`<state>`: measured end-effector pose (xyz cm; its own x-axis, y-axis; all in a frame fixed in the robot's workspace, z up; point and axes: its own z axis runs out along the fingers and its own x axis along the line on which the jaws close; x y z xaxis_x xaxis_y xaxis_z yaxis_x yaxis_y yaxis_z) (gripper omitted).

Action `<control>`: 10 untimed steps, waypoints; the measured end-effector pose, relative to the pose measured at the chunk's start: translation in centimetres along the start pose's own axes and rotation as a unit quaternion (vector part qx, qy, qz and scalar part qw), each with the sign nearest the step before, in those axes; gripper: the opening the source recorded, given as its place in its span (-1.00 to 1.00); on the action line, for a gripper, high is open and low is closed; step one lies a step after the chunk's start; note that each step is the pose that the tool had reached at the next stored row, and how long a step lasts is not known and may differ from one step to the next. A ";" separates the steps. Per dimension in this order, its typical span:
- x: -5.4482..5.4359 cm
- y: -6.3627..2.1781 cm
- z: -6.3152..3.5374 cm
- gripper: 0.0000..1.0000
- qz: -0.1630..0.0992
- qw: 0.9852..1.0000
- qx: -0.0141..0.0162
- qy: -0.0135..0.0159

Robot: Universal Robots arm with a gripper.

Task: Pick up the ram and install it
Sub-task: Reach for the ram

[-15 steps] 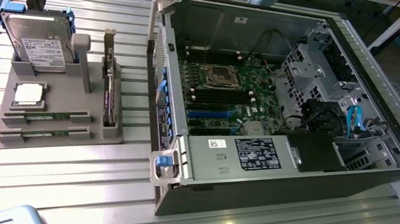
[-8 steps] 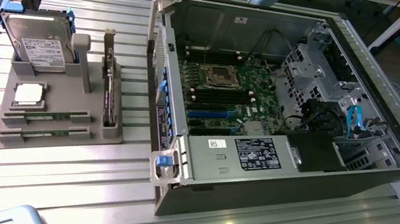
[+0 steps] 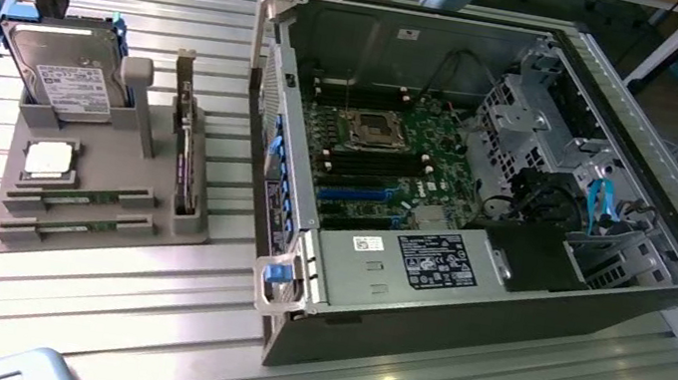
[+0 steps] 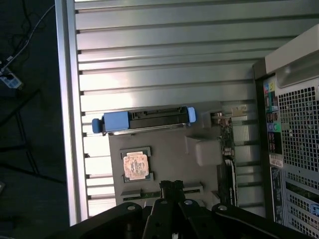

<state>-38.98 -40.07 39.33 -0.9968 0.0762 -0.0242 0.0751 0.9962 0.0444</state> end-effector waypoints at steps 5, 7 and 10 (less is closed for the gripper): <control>-0.1 -0.65 -0.03 -0.80 0.000 1.000 0.000 0.000; -0.1 -1.04 -0.05 -0.80 0.000 1.000 0.000 0.000; -0.1 -1.63 -0.07 -0.80 0.000 1.000 0.000 0.000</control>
<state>-38.98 -41.71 39.33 -0.9968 0.0762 -0.0242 0.0751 0.9962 0.0440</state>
